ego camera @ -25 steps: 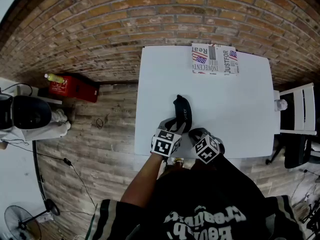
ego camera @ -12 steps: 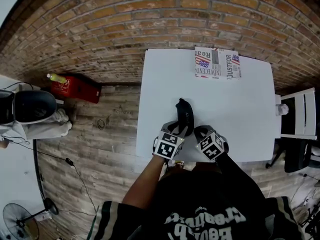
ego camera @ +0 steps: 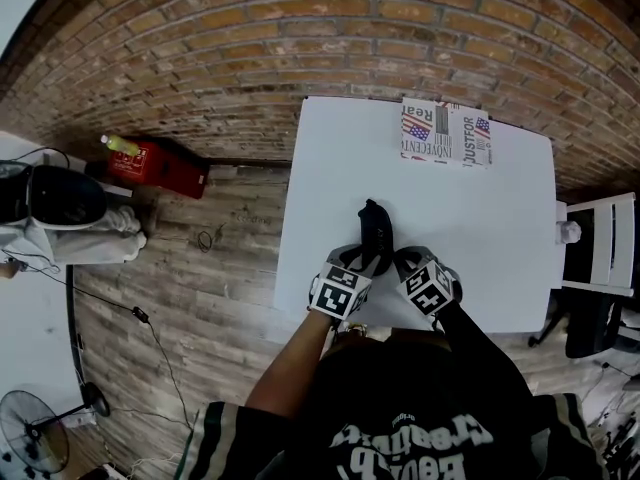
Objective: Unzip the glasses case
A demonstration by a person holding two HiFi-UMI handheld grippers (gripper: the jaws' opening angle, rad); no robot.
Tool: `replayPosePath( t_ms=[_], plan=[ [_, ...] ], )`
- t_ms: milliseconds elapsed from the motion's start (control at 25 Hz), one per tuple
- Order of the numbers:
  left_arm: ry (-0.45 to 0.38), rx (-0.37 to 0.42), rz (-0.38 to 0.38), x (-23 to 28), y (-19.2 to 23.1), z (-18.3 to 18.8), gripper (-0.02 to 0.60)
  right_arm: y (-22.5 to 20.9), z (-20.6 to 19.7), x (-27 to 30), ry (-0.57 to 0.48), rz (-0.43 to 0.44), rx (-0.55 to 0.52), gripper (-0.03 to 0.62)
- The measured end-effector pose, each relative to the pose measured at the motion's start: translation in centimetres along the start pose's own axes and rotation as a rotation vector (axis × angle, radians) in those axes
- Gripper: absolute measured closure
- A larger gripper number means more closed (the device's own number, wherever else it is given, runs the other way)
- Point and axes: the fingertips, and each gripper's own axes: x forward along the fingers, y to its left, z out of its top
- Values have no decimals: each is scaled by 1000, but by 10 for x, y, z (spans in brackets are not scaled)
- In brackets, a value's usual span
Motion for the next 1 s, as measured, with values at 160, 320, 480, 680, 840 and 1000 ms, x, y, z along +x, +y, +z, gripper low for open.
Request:
replayPosePath(
  t_ms=[160,320,480,680,840,1000],
  plan=[
    [3,-2,-1,1,0,0,433,-6,3,2,1,2,-26,580],
    [10,-2,-3,2,0,-1,431,-9,6,4,13,-4,-114,580],
    [19,-1,-2,1,0,0,430,-12,8,4,12,4,-157,580],
    [21,3,6,2,-1,0,430,-17,11,5,17,1,-232,580],
    [25,0,10,2,0,0,430,-21,15,8,12,8,-256,580],
    [30,-3,9,2,0,0,430,-27,18,10,9,3,-278,580]
  ],
)
